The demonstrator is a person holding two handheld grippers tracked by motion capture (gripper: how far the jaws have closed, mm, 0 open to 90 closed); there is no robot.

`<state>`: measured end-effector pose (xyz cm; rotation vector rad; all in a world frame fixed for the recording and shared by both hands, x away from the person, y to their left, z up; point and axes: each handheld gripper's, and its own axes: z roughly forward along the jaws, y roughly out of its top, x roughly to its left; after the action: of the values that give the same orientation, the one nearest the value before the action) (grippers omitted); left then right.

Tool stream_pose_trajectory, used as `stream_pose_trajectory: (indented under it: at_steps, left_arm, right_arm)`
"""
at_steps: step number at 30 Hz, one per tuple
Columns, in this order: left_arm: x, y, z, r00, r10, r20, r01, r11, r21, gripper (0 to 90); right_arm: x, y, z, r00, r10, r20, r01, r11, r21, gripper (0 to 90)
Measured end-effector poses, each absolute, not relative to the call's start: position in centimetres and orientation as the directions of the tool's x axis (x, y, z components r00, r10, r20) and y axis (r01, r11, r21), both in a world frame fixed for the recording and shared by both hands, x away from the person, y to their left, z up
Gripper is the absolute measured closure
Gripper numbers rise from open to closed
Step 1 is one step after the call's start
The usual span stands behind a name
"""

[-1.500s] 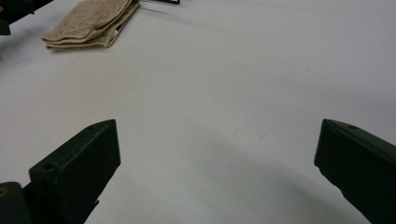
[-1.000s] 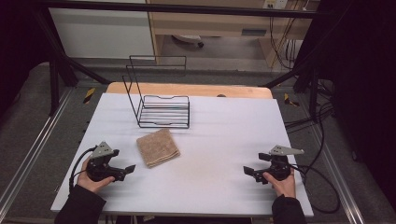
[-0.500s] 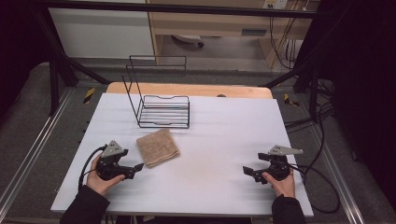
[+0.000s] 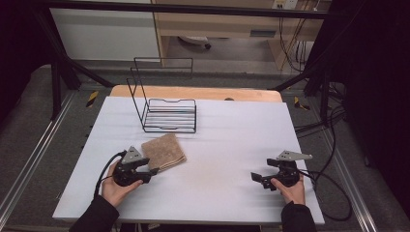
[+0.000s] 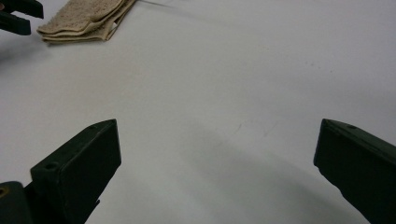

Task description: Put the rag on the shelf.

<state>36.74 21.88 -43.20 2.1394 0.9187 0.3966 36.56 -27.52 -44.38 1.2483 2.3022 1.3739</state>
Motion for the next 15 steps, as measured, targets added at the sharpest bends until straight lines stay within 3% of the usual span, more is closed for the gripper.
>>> stream_pose_trajectory:
  at_steps: [15]
  left_arm:
    - [37.6,20.7,-44.5,0.706,0.708,0.015,0.501,-0.515,0.695,66.4]
  right_arm:
    - [36.6,-27.5,-44.4,-0.629,0.738,0.246,0.568,0.22,0.793,1.2]
